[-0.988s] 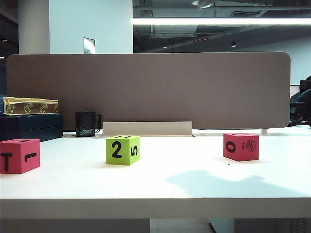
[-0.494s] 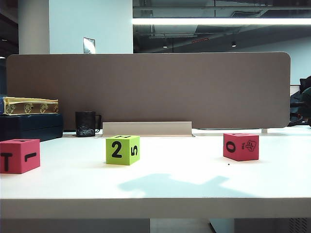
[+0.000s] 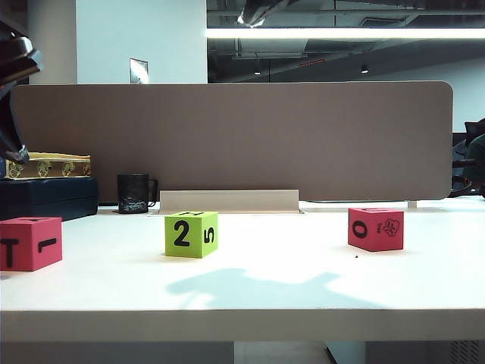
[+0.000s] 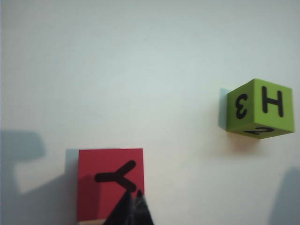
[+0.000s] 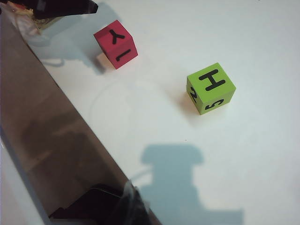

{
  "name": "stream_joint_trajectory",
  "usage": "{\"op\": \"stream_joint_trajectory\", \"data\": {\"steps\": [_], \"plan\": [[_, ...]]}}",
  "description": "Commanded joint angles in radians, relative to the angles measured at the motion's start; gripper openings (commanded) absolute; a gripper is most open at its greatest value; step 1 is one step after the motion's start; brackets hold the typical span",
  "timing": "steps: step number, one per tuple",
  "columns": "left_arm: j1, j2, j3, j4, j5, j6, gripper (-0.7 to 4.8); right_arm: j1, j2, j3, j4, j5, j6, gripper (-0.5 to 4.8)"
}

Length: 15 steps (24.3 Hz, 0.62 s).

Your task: Select the appropriate blocks from the scattered letter blocks on the table and arrange them in a row to spell out "THU".

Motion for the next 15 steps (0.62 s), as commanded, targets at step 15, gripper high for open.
{"op": "stream_joint_trajectory", "data": {"steps": [15], "plan": [[-0.048, 0.232, 0.121, -0.08, -0.059, 0.061, -0.06, 0.009, 0.018, 0.058, 0.013, 0.045, -0.026, -0.05]]}}
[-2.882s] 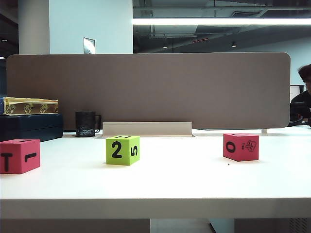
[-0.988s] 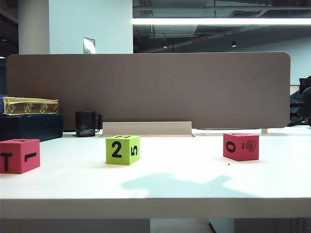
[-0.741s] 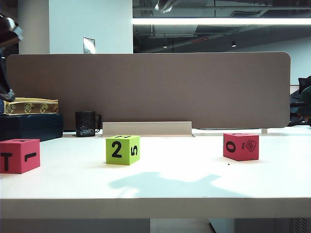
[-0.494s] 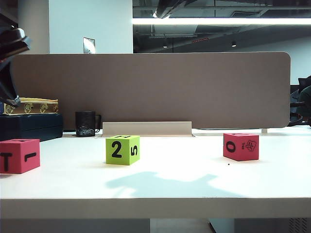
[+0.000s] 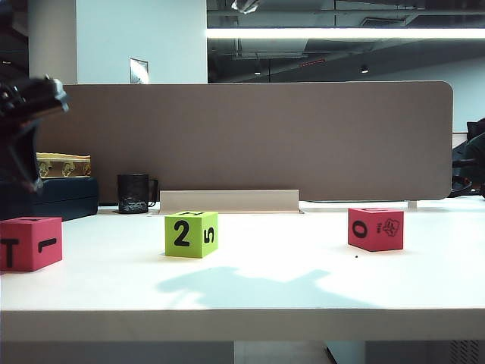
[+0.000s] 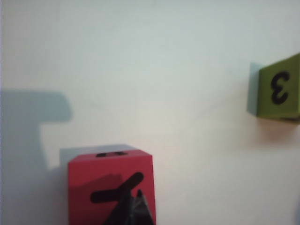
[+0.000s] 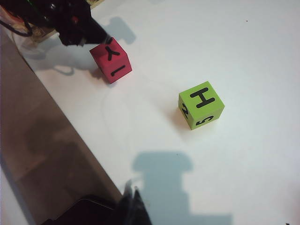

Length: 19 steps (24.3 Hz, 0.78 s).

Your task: Select the appropriate blocks from the scattered letter blocks on the table and arrange them in a row to spell out "THU".

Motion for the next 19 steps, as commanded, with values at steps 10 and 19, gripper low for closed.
{"op": "stream_joint_trajectory", "data": {"steps": [10, 19], "plan": [[-0.037, 0.094, 0.005, 0.035, -0.027, 0.031, -0.06, 0.0, -0.002, 0.005, -0.012, 0.006, -0.007, -0.05], [-0.037, 0.114, 0.018, 0.072, -0.041, 0.048, -0.06, 0.0, 0.003, 0.005, -0.013, 0.017, -0.007, -0.05]]}}
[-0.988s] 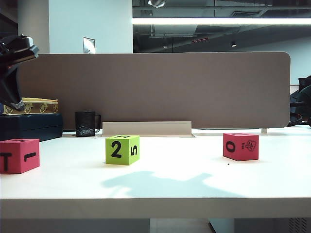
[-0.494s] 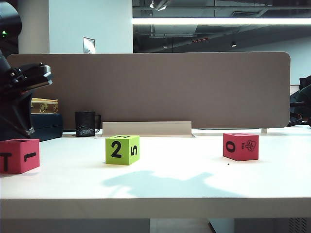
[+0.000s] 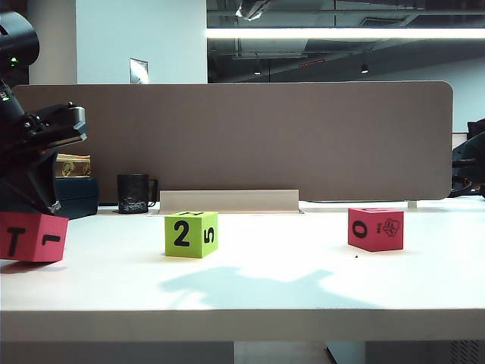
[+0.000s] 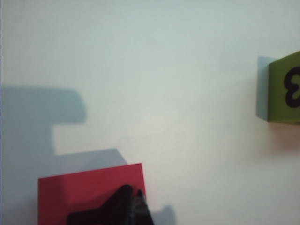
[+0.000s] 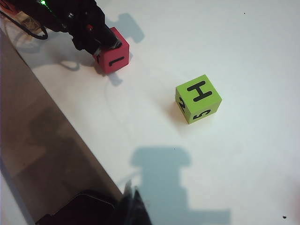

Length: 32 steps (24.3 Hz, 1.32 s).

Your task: Select the appropriate blocks from the scattered letter blocks on the table and arrange them in a row to spell out "THU".

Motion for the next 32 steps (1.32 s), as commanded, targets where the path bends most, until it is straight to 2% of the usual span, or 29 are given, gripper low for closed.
{"op": "stream_joint_trajectory", "data": {"steps": [1, 9, 12, 13, 27, 32], "plan": [[0.002, 0.006, 0.01, 0.008, -0.018, 0.006, -0.06, 0.001, 0.0, 0.005, 0.007, 0.009, -0.003, -0.05], [0.002, 0.007, 0.122, -0.009, -0.04, 0.015, -0.06, 0.001, 0.0, 0.005, 0.007, 0.013, -0.003, -0.05], [0.002, 0.007, 0.228, -0.223, -0.062, 0.05, -0.06, 0.001, 0.0, 0.005, 0.0, 0.013, -0.003, -0.05], [0.002, 0.007, 0.24, -0.254, -0.078, 0.051, -0.06, 0.001, 0.0, 0.005, -0.002, 0.013, -0.003, -0.05], [-0.001, 0.008, 0.248, -0.406, -0.082, 0.048, -0.06, 0.001, 0.0, 0.005, -0.023, 0.017, -0.003, -0.05], [-0.008, 0.074, 0.248, -0.403, -0.08, 0.051, -0.06, 0.001, 0.0, 0.005, -0.023, 0.024, -0.003, -0.05]]}}
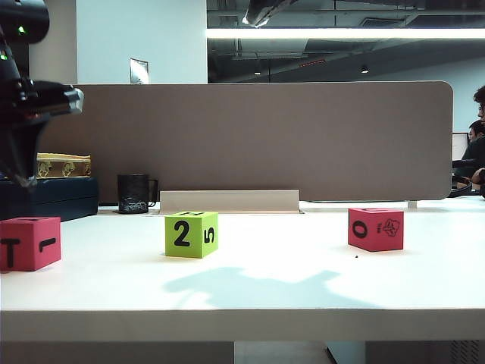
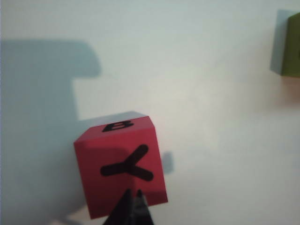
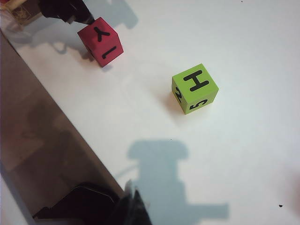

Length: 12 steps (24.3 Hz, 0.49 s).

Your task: Select the appropriate blocks from the scattered letter blocks on the table and arrange them in a row to spell out "THU".

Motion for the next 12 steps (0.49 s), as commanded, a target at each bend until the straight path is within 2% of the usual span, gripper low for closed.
{"op": "stream_joint_trajectory", "data": {"steps": [1, 12], "plan": [[-0.005, 0.058, 0.003, 0.016, -0.003, 0.003, -0.06, 0.001, -0.001, 0.004, 0.008, 0.008, -0.003, -0.05], [-0.005, 0.103, 0.004, 0.12, -0.003, 0.003, -0.06, 0.001, -0.001, 0.004, 0.008, 0.009, -0.003, -0.05]]}}
